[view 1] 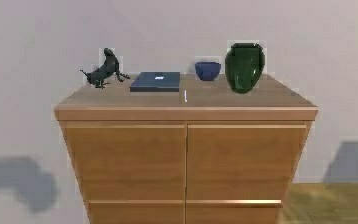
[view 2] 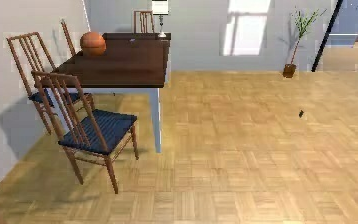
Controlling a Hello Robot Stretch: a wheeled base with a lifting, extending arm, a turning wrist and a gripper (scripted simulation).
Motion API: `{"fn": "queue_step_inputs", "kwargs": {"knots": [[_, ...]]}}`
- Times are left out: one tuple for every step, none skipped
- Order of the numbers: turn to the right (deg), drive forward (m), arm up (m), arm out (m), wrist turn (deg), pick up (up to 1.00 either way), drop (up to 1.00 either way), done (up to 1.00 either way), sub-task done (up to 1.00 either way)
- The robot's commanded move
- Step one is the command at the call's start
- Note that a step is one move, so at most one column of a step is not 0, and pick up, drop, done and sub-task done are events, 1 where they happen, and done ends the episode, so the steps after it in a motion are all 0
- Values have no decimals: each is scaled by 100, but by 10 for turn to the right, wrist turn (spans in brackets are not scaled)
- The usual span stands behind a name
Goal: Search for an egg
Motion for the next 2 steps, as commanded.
{"fn": "queue_step_inputs", "kwargs": {"knots": [[450,0,0,0,0,0,0,0,0],[450,0,0,0,0,0,0,0,0]]}}
